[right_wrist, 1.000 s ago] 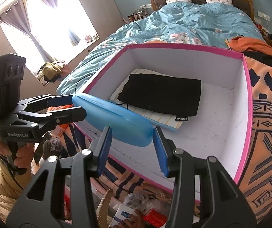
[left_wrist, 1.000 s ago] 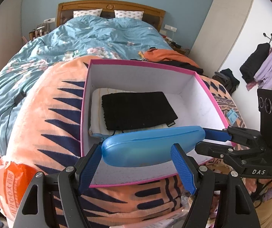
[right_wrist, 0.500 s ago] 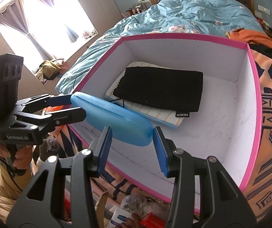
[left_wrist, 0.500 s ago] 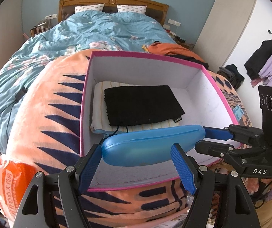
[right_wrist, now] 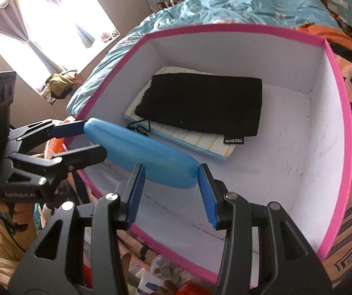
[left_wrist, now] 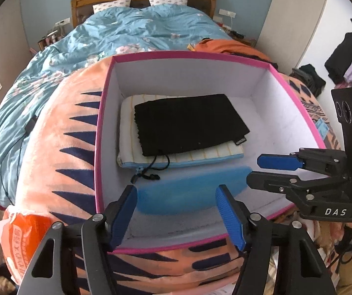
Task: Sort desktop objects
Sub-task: 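Lower the blue glasses case into the pink box beside the pouch, then open the left gripper to release the glasses case in the box, then withdraw the left gripper toward the woven basket with plaid handle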
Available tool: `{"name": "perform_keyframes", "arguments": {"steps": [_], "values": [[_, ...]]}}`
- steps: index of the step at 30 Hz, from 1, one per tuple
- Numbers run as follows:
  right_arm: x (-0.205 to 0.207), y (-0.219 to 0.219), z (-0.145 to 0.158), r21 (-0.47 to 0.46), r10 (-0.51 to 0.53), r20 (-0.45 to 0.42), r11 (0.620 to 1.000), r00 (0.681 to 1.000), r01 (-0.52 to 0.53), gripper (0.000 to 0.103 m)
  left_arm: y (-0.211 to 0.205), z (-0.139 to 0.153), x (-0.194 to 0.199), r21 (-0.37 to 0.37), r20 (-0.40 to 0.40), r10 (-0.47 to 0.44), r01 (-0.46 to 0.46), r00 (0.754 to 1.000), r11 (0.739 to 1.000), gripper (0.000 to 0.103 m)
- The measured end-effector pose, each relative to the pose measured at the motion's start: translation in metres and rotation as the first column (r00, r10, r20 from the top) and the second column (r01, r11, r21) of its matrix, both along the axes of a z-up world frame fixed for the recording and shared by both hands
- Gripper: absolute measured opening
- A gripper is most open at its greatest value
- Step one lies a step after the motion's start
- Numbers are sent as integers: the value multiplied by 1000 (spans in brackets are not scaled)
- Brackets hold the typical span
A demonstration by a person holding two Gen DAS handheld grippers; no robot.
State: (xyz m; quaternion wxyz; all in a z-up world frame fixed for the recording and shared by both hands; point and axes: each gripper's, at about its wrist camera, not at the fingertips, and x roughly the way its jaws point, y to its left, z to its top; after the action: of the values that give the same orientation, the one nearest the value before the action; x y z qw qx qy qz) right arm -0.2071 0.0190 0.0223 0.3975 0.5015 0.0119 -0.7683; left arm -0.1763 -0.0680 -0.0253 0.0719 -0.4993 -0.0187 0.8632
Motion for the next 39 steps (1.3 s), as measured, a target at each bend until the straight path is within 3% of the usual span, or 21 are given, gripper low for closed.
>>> {"name": "perform_keyframes", "arguments": {"steps": [9, 15, 30, 39], "values": [[-9, -8, -8, 79, -21, -15, 997, 1000, 22, 46, -11, 10, 2, -3, -72, 2, -2, 997, 1000, 67], [-11, -3, -7, 78, -23, -19, 997, 1000, 25, 46, -14, 10, 4, 4, -102, -32, 33, 994, 999, 68], [7, 19, 10, -33, -27, -49, 999, 998, 25, 46, 0, 19, 29, 71, -163, -104, 117, 981, 991, 70], [46, 52, 41, -72, -38, -153, 997, 988, 27, 46, 32, 36, 65, 22, -226, -222, 233, 948, 972, 73]]}}
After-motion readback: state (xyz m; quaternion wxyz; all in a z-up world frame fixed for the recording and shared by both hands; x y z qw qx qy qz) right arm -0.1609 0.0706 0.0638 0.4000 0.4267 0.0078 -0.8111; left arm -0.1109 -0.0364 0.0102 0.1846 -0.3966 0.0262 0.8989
